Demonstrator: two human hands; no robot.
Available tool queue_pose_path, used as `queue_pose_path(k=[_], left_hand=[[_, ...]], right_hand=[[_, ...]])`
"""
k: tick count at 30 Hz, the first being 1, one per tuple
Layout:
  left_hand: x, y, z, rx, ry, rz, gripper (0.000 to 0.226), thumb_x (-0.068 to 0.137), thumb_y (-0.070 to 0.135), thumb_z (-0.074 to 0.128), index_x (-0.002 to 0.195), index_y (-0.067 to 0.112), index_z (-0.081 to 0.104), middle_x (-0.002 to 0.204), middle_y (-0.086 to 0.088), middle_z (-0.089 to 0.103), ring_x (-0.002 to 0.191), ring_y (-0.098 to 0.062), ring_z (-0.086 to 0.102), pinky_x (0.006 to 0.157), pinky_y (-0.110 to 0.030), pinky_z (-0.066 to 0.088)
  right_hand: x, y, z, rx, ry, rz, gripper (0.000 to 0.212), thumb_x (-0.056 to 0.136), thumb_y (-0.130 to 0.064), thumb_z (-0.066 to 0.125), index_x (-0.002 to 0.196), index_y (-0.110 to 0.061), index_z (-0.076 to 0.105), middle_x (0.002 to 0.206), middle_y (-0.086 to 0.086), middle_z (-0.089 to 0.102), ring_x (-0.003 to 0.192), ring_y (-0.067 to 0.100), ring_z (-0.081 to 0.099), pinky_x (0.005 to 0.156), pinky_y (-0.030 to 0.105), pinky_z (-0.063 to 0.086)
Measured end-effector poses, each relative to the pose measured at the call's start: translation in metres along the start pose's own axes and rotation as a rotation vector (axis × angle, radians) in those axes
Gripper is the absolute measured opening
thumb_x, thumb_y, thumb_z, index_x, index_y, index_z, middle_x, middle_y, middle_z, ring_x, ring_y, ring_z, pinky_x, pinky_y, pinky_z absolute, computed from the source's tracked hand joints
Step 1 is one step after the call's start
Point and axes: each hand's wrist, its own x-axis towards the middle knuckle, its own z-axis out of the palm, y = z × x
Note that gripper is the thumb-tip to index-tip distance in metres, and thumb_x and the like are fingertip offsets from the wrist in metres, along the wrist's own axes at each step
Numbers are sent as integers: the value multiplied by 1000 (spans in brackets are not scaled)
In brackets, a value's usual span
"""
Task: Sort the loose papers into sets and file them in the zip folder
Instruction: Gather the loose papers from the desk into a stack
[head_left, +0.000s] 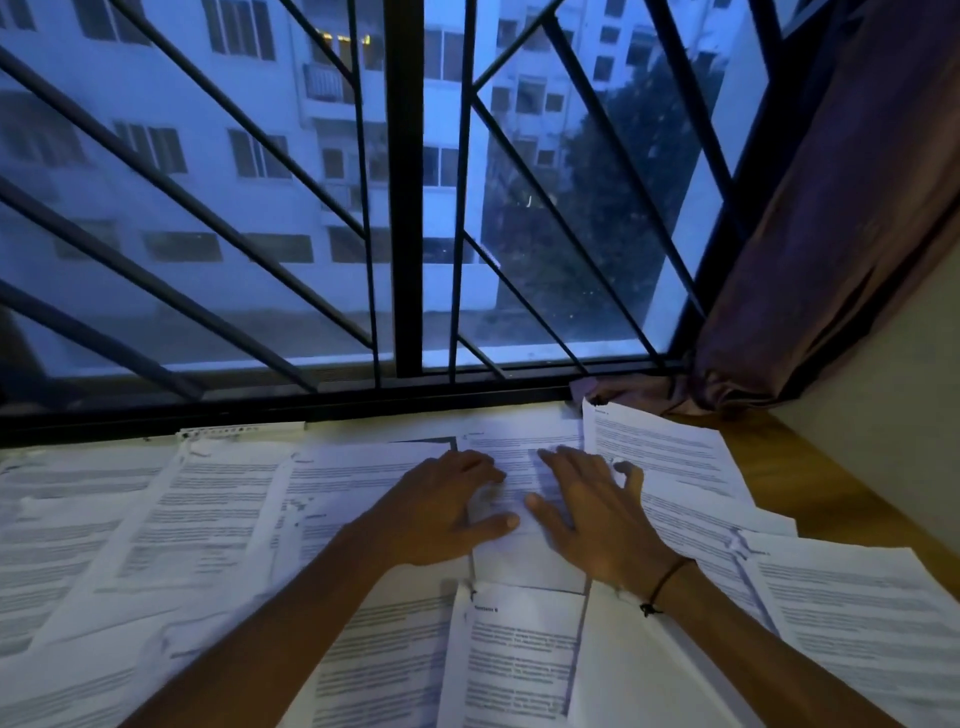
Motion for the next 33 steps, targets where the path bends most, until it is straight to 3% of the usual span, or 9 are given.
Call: queue_pose_path(k=[3,8,13,15,18,20,24,28,33], left_hand=[[13,3,6,45,23,31,70,95,76,41,148,30,48,154,11,44,138,-11,42,113,-30,35],[46,16,10,108,73,70,72,93,78,38,147,32,50,155,8,45,143,-13,41,116,-33,30],[68,44,10,70,6,51,78,91,79,25,152,34,42,161,11,35,148,-12,30,118,-36,23],[75,51,14,62,2,74,66,99,68,37,152,30,43,159,10,38,147,-14,33,116,-36,26],[85,53,25,4,3,94,66,97,71,39,147,28,48,150,7,50,136,-12,44,110,-31,34],[89,52,31,-23,-11,97,69,95,75,37,146,30,48,148,8,51,133,-10,46,109,-30,36],[91,59,32,-24,-32,152,76,91,76,48,151,30,42,155,7,45,139,-12,40,115,-34,33],[91,69,33,6,-57,156,85,86,79,52,155,30,37,159,9,39,144,-11,36,117,-33,28],[88,75,39,51,-54,165,91,82,82,54,155,30,36,160,10,38,145,-13,35,117,-32,28]], right_hand=[[5,12,-4,-56,-47,110,83,92,-77,2,151,-31,39,151,3,45,134,24,44,105,54,23],[-1,15,-9,11,-168,72,62,99,-66,17,148,-31,30,136,-1,43,125,25,44,102,54,30],[-4,31,-15,103,-120,100,59,103,-54,30,157,-30,21,153,-7,34,138,17,33,113,49,19],[-7,43,-16,69,-102,101,63,101,-60,24,157,-32,22,156,-7,32,140,16,32,113,47,18],[-12,57,-16,96,-45,120,78,93,-74,7,157,-33,25,162,-7,28,147,11,24,116,43,11],[-13,64,-18,121,3,156,72,96,-68,14,157,-32,27,160,-9,31,147,8,24,117,42,12],[-25,76,-33,96,55,276,74,89,-63,19,150,-27,38,144,-5,50,133,18,44,107,44,22],[-44,89,-38,-2,-108,482,87,84,-76,50,152,-28,26,151,-4,37,141,21,30,114,55,19],[-52,90,-36,-22,-88,545,103,69,-94,32,147,-26,31,151,-2,37,142,22,30,115,61,17]])
